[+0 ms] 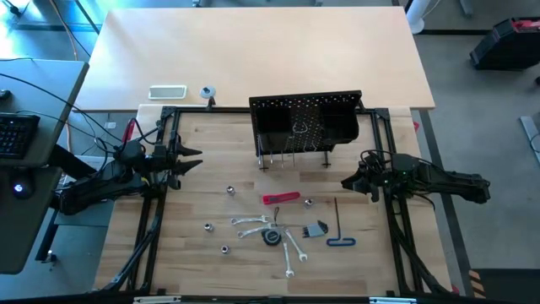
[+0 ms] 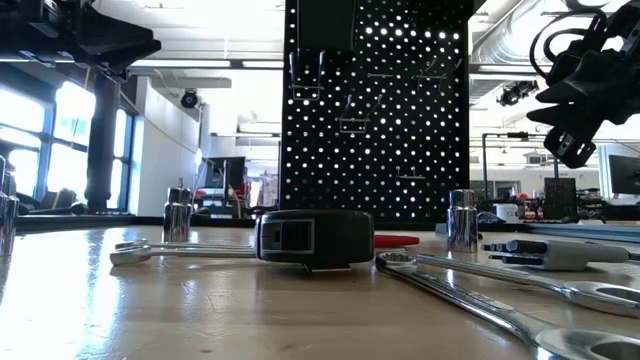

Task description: Hang tools onto peg board

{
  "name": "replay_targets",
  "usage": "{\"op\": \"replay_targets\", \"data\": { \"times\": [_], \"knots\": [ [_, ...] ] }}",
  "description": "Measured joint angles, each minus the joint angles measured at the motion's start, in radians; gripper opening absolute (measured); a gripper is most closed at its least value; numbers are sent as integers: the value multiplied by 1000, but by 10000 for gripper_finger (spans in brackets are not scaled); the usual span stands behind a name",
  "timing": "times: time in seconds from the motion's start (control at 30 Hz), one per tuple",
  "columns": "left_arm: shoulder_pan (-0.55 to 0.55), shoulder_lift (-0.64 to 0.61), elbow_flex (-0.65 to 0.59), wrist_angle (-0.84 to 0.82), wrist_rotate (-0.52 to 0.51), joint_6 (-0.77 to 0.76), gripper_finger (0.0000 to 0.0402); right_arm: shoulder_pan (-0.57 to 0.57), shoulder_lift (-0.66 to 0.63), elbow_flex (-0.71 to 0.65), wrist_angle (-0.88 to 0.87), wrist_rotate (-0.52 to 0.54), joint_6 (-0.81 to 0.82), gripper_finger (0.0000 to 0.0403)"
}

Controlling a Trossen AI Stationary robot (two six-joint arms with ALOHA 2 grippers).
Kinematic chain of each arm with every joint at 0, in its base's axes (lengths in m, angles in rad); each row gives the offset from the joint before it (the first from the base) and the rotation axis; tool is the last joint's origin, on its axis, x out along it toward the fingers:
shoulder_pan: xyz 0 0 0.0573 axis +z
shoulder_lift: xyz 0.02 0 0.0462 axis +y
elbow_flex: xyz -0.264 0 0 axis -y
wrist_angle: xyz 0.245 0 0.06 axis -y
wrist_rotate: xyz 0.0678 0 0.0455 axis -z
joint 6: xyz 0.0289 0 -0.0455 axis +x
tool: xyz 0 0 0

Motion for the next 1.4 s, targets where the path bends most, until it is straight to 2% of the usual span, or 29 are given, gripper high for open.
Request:
{"op": "replay_targets", "data": {
  "times": [0.7, 0.9, 1.07, 1.17, 1.3, 1.4],
  "knots": [
    [0, 0, 0, 33, -1, -2, 122, 0, 0, 0, 0, 0, 0, 94],
    [0, 0, 0, 79, -84, -113, 122, 0, 0, 0, 0, 0, 0, 94],
    [0, 0, 0, 208, -139, -174, 122, 0, 0, 0, 0, 0, 0, 94],
    [0, 1, 0, 371, -138, -198, 122, 0, 0, 0, 0, 0, 0, 94],
    [0, 14, 3, 691, -85, -183, 122, 0, 0, 0, 0, 0, 0, 94],
    [0, 49, 78, 744, -59, -155, 122, 0, 0, 0, 0, 0, 0, 94]
  ]
}}
